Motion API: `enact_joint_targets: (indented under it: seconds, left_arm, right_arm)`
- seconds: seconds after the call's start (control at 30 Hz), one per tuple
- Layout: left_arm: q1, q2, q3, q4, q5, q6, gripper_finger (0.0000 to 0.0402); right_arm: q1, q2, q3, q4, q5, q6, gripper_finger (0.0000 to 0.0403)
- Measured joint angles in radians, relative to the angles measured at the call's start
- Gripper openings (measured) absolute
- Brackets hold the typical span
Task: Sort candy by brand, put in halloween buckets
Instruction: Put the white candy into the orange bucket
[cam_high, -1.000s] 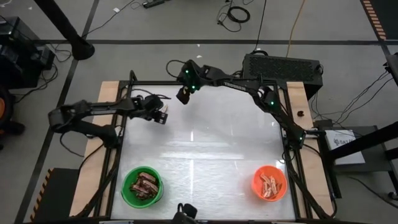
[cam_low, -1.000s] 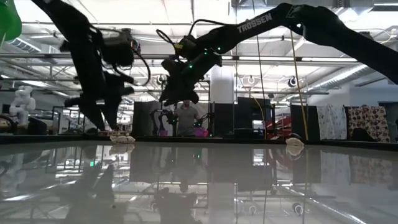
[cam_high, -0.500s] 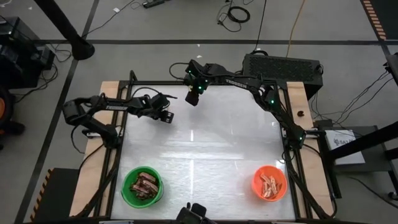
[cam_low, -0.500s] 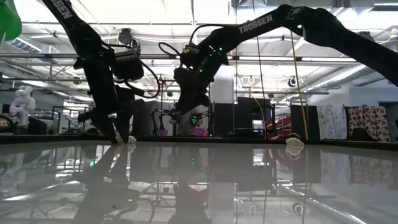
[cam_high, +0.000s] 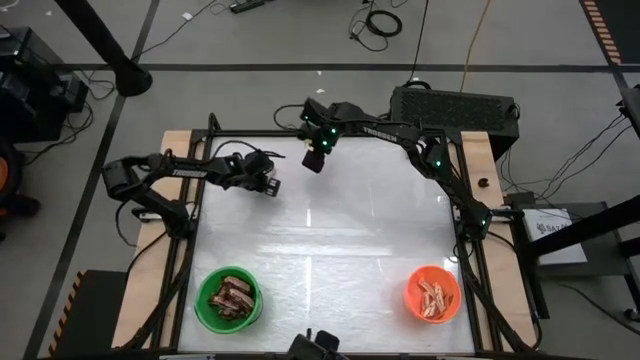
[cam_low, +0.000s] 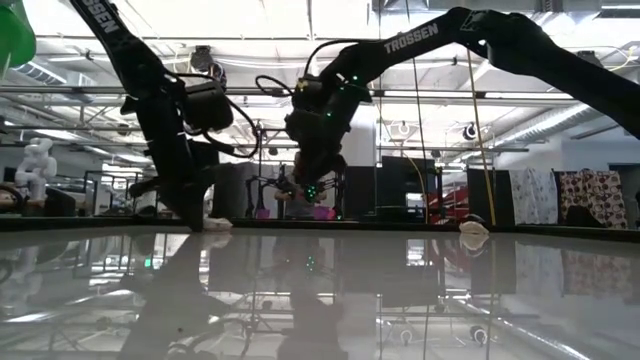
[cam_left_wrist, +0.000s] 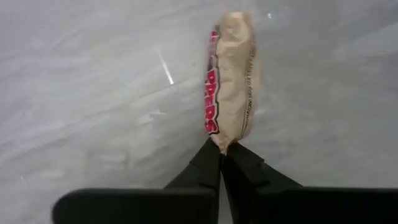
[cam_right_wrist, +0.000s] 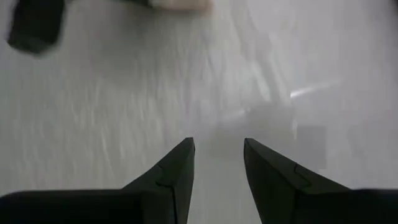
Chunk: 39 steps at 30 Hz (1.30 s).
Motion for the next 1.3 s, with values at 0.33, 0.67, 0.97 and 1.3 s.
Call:
enact_joint_targets:
  seconds: [0.33,0.67,0.97,1.3]
  left_arm:
    - [-0.132,-0.192,0.019,0.019,0.124,0.108,0.0003]
    - [-0.253,-0.502,0.022,0.017,0.491,0.176,0.0001]
    - [-0.419,-0.569,0.022,0.020,0.507,0.093,0.0001]
    - [-0.585,-0.336,0.022,0.223,0.461,0.092,0.0000]
  right_arm:
    - [0.013,-0.001,-0.001,-0.359,-0.091,-0.056,0.0132]
    - [0.142,-0.165,-0.002,-0.385,-0.166,-0.038,0.0132]
    - [0.331,-0.364,-0.002,-0.374,0.218,0.273,0.0132]
    - [0.662,-0.436,-0.002,-0.432,0.699,0.631,0.0132]
